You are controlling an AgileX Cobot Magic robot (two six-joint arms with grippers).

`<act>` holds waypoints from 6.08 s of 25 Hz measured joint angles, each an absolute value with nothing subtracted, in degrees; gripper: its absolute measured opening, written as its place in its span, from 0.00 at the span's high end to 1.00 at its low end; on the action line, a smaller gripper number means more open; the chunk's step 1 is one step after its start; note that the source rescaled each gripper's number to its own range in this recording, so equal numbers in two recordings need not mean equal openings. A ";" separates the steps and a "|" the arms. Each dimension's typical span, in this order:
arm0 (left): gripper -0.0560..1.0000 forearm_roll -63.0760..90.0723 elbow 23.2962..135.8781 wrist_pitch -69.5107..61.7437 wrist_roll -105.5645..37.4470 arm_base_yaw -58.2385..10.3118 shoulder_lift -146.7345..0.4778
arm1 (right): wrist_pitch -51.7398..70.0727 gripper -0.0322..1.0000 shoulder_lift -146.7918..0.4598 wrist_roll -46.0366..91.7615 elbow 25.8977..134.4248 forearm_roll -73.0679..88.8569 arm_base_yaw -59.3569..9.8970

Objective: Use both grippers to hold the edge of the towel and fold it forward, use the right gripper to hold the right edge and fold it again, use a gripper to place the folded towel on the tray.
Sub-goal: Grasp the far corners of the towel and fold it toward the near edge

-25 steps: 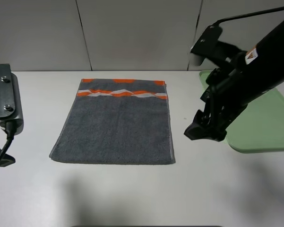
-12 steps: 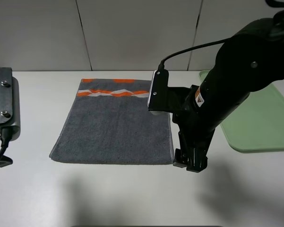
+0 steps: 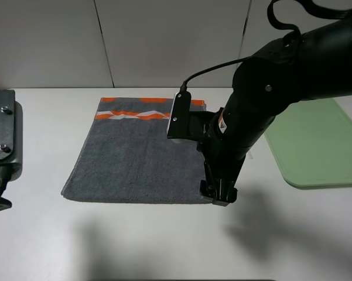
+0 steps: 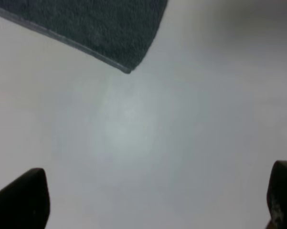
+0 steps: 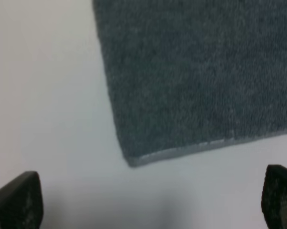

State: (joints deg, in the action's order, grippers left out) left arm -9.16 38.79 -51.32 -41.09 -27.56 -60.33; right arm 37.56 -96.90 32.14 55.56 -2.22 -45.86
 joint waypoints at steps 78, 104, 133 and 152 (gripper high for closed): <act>0.19 -12.85 32.23 -6.93 -49.37 -25.50 -96.06 | 30.14 0.00 -114.25 39.41 57.21 -3.41 -45.86; 0.20 -9.50 32.43 -6.38 -49.18 -25.50 -100.61 | 30.45 0.00 -114.38 39.59 57.21 -1.76 -45.86; 0.94 -9.26 32.64 -7.63 -48.97 -25.50 -102.27 | 29.04 0.97 -114.48 39.59 57.21 -1.73 -45.86; 0.94 -10.42 32.48 -8.74 -51.43 -25.50 -101.24 | 30.05 0.97 -113.45 38.97 57.05 -1.67 -45.86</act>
State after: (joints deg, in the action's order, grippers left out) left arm -10.42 32.48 -8.74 -51.43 -25.50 -101.24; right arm 30.05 -113.45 38.97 57.05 -1.67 -45.86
